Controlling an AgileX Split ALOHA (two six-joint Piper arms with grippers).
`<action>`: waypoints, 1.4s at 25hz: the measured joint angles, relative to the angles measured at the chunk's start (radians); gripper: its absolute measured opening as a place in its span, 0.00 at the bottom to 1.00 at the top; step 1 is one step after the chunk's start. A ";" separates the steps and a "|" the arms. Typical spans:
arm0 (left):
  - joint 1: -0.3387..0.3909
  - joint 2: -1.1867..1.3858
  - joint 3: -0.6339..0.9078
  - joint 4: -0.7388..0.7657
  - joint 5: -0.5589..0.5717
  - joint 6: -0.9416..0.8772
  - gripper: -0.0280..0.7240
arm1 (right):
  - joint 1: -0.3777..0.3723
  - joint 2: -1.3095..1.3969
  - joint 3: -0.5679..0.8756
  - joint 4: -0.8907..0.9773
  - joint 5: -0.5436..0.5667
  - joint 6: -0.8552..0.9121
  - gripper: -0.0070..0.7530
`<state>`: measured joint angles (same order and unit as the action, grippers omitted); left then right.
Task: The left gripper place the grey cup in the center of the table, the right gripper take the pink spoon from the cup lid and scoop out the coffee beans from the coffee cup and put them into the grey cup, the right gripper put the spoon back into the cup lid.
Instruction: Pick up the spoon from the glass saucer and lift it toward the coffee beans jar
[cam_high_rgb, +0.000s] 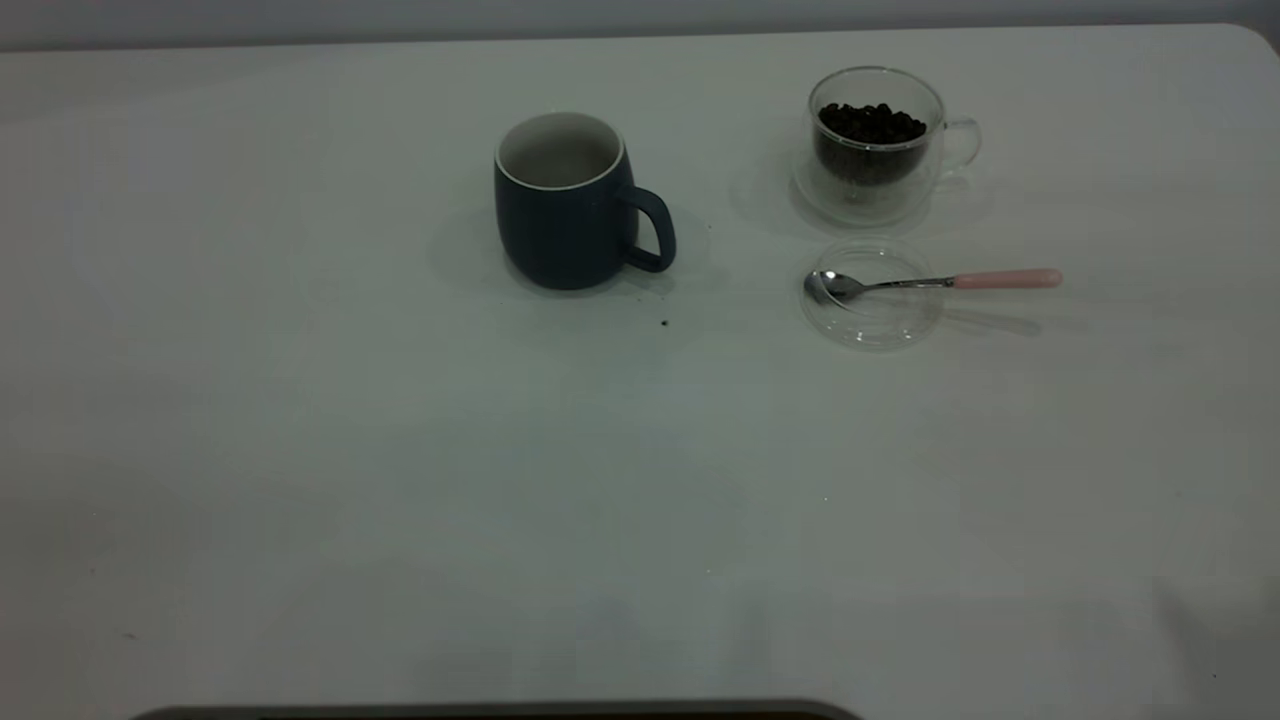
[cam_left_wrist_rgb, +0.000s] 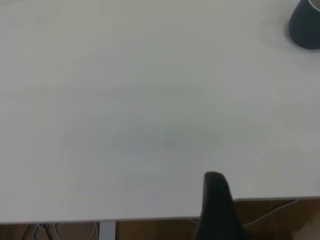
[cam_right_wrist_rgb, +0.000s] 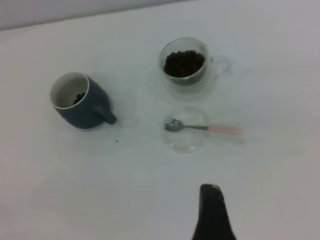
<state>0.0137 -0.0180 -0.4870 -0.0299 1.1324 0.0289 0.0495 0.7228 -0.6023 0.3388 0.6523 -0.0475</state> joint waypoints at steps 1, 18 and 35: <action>0.000 0.000 0.000 0.000 0.000 0.000 0.79 | 0.000 0.090 -0.030 0.030 -0.017 -0.011 0.77; 0.000 0.000 0.000 0.000 0.001 -0.002 0.79 | -0.182 1.038 -0.251 0.659 -0.023 -0.639 0.80; 0.000 0.000 0.000 0.000 0.001 -0.002 0.79 | -0.224 1.466 -0.264 1.309 -0.039 -1.251 0.80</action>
<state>0.0137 -0.0180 -0.4870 -0.0301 1.1335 0.0268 -0.1743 2.1889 -0.8660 1.6476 0.6137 -1.2980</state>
